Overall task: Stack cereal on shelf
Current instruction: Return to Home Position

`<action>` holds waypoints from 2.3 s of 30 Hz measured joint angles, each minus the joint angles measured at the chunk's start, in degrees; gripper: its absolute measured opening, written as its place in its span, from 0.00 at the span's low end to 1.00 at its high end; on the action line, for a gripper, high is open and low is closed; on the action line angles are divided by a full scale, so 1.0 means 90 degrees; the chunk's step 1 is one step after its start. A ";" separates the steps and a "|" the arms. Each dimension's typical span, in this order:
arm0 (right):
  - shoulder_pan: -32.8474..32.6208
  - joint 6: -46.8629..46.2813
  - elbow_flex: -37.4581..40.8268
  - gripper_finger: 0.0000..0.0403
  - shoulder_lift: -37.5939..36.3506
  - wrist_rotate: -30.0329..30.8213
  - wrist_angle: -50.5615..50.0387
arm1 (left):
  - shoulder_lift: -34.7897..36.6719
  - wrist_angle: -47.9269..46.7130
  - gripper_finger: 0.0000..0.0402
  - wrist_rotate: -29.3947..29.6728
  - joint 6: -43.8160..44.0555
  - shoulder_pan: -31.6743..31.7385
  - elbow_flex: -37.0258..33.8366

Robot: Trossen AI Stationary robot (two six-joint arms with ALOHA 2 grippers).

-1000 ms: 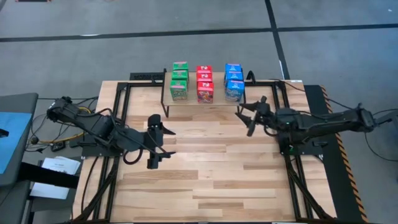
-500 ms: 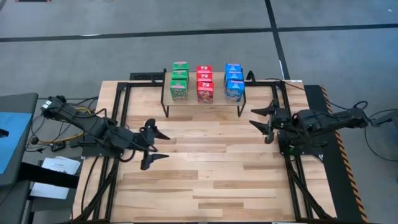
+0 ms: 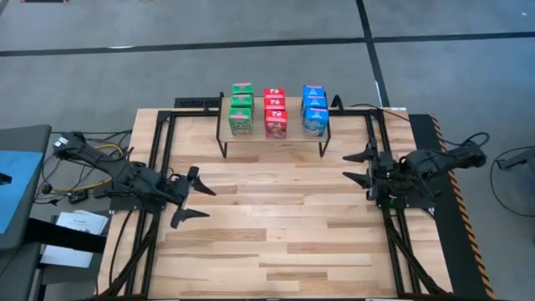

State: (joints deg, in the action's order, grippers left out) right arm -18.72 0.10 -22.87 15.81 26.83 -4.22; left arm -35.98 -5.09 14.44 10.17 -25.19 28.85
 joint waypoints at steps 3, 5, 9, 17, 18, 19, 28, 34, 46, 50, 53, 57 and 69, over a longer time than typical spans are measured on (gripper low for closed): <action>-0.0096 -0.0013 0.0204 0.63 -0.0276 0.0003 0.0008 | 0.0565 0.0424 0.79 -0.0090 0.0059 0.0000 -0.0676; -0.0160 -0.0010 0.0384 0.63 -0.0469 0.0005 0.0068 | 0.0952 0.0703 0.79 -0.0134 0.0035 0.0000 -0.1126; -0.0252 -0.0147 0.0759 0.63 -0.0902 0.0008 0.0196 | 0.1712 0.1114 0.79 -0.0126 -0.0052 0.0000 -0.1860; -0.0253 -0.0361 0.1458 0.63 -0.1757 0.0035 0.0226 | 0.3171 0.1126 0.79 -0.0131 -0.0166 0.0000 -0.2922; -0.0253 -0.0360 0.1504 0.63 -0.1736 0.0044 0.0268 | 0.3346 0.1126 0.79 -0.0132 -0.0200 0.0000 -0.3034; -0.0255 -0.0368 0.1541 0.63 -0.1736 0.0043 0.0232 | 0.3527 0.1099 0.79 -0.0133 -0.0232 0.0000 -0.3119; -0.0253 -0.0634 0.1559 0.63 -0.1743 0.0041 0.0181 | 0.3963 0.0911 0.79 -0.0277 -0.0839 -0.0002 -0.3116; -0.0243 -0.0859 0.2365 0.63 -0.1740 0.0053 0.0956 | 0.3972 0.0939 0.79 -0.0188 -0.0961 0.0000 -0.3124; -0.0255 -0.1147 0.2485 0.63 -0.1527 0.0022 0.0965 | 0.3969 0.0929 0.79 -0.0124 -0.1578 0.0000 -0.3128; -0.0253 -0.0657 0.2487 0.63 -0.1381 0.0022 0.0948 | 0.3969 0.0928 0.79 -0.0117 -0.1817 0.0000 -0.3129; -0.0253 -0.0476 0.2489 0.63 -0.1274 0.0022 0.0939 | 0.3966 0.0785 0.79 0.0140 -0.1913 0.0000 -0.3083; -0.0253 -0.0474 0.2489 0.63 -0.1202 0.0022 0.0929 | 0.3967 0.0680 0.79 0.0712 -0.1719 0.0007 -0.3032; -0.0253 -0.0461 0.2492 0.63 -0.1204 0.0022 0.0929 | 0.3967 0.0540 0.79 -0.0440 -0.0995 -0.0002 -0.3022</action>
State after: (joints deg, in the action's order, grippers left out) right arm -20.99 -4.05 -0.45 4.97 27.03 4.14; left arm -0.27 -0.23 10.48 1.21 -25.21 1.65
